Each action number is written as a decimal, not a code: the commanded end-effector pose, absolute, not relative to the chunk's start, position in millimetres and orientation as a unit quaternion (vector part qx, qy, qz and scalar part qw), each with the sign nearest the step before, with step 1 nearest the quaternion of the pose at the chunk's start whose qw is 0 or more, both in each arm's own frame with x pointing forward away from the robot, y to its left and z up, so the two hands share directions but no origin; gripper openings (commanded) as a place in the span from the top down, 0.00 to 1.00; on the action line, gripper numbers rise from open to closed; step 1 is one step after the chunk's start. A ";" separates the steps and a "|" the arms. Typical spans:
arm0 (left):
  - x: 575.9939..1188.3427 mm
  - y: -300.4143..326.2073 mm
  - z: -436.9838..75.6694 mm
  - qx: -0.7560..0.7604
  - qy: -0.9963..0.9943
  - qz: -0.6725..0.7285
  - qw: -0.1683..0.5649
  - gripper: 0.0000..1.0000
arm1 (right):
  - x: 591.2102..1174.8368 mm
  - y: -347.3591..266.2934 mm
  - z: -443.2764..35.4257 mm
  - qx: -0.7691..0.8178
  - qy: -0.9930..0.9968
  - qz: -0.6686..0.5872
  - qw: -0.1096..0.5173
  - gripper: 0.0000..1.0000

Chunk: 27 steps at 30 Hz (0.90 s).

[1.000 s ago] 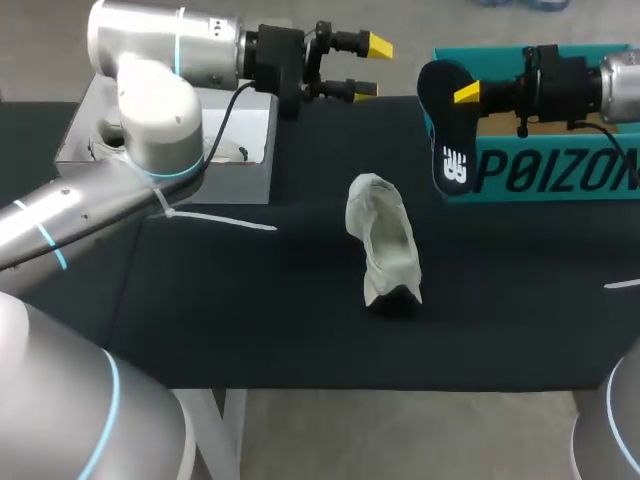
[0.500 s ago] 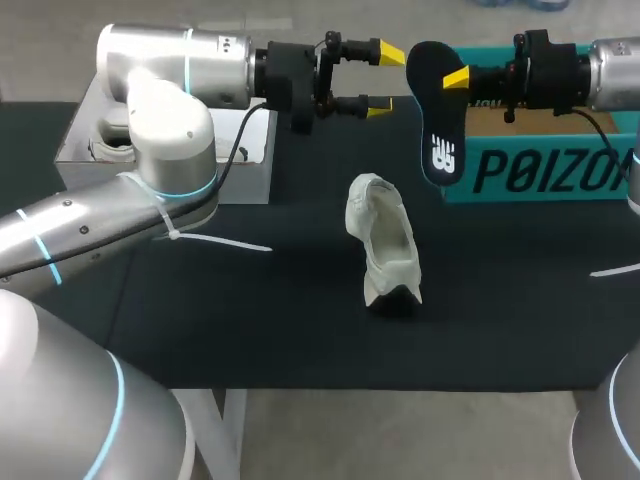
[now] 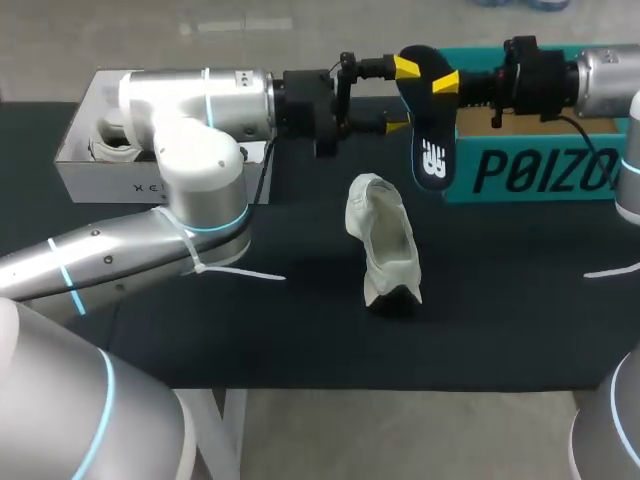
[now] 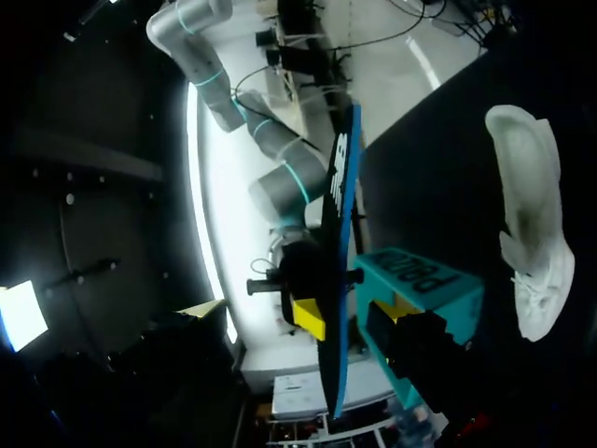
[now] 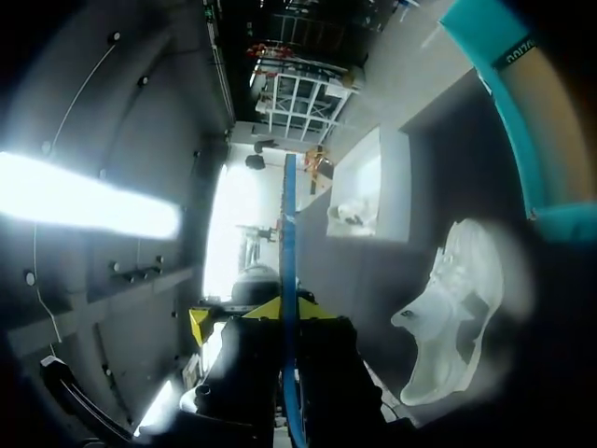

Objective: Take the shoe out of the shoebox, open the shoe tongue, remove and reinsert the insole, then place the shoe into the shoebox

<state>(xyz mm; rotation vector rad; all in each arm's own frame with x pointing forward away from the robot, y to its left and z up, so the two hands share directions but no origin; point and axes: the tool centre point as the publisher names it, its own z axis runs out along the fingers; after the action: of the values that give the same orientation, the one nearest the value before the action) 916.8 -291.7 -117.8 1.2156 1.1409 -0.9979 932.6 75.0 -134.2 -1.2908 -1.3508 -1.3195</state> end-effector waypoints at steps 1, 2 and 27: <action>921.4 -306.1 -124.7 0.505 0.485 -0.417 0.580 0.00 | 926.9 78.6 -134.2 -0.517 -0.536 -0.524 0.413 1.00; 923.0 -307.2 -126.3 0.505 0.485 -0.416 0.580 0.00 | 926.1 78.5 -134.8 -0.518 -0.534 -0.524 0.414 1.00; 940.5 -306.5 -149.2 0.502 0.501 -0.399 0.581 1.00 | 915.9 82.0 -135.4 -0.518 -0.527 -0.531 0.415 1.00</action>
<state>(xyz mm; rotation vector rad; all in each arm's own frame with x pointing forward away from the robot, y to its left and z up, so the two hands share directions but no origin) 938.8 -301.4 -146.1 1.1781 1.1673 -0.9398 915.2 80.6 -134.4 -1.3071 -1.3253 -1.3331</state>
